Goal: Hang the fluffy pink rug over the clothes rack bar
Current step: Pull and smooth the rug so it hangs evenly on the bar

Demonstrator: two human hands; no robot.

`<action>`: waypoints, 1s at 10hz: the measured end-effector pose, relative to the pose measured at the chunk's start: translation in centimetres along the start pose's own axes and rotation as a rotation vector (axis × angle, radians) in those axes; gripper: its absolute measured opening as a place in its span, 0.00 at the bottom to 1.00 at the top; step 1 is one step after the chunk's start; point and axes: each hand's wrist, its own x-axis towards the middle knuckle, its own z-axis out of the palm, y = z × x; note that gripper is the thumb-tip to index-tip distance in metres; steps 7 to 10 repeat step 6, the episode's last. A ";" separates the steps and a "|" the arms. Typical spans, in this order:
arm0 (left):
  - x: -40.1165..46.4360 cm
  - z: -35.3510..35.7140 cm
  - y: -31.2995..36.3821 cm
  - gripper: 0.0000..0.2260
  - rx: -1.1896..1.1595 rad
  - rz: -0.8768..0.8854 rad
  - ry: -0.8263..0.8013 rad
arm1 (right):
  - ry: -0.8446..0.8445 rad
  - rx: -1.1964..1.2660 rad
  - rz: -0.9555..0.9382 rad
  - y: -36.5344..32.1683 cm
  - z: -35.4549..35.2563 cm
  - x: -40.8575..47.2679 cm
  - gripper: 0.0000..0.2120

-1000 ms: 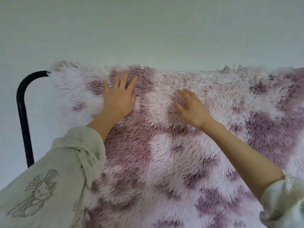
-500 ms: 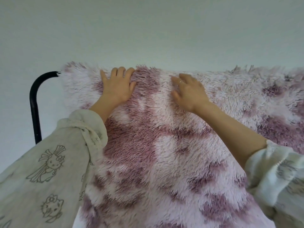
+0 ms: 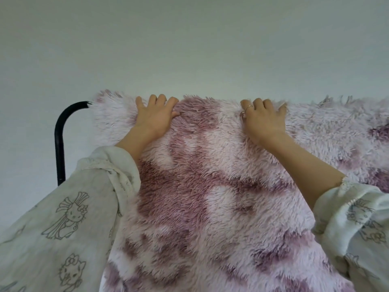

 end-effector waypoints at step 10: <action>-1.8 1.9 2.5 0.25 -0.140 -0.100 0.125 | 0.061 0.362 0.036 2.9 -0.7 -2.8 0.24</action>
